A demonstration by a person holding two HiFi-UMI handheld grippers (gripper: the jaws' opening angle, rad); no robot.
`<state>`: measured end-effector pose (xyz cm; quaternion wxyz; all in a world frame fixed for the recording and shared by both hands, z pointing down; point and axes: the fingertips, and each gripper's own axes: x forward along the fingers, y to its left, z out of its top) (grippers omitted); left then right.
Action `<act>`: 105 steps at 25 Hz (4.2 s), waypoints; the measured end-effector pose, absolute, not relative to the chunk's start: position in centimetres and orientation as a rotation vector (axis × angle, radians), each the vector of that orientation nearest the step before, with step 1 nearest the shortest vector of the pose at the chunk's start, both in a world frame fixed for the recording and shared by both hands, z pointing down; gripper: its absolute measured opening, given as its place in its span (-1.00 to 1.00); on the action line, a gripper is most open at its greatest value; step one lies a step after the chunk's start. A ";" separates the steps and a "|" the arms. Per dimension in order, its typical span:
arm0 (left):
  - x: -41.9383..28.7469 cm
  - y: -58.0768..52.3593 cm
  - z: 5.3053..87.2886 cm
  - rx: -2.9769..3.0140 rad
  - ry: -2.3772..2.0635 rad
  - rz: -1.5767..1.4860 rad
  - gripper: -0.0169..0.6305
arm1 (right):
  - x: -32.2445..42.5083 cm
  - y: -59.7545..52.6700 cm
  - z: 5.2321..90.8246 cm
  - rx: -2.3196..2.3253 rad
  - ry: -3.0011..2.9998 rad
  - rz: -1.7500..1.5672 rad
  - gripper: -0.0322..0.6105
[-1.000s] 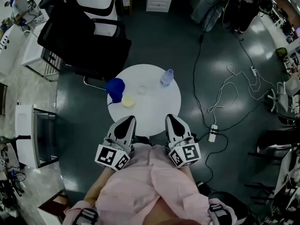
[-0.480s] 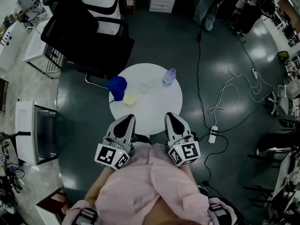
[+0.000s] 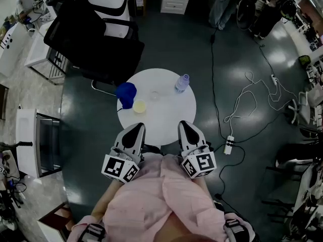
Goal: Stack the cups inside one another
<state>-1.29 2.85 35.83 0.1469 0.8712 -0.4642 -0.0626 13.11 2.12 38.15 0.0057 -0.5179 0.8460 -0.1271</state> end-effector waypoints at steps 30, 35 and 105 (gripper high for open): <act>-1.0 2.2 35.7 2.504 -1.340 -0.187 -0.89 | 13.9 1.6 38.2 -1.648 2.629 -0.408 -0.80; -1.1 2.1 35.7 2.498 -1.343 -0.187 -0.89 | 13.9 1.5 38.1 -1.646 2.630 -0.412 -0.80; -11.1 -7.6 36.8 2.356 -1.284 -0.151 -0.89 | -1.2 -11.0 60.0 -1.565 3.198 -1.161 -0.58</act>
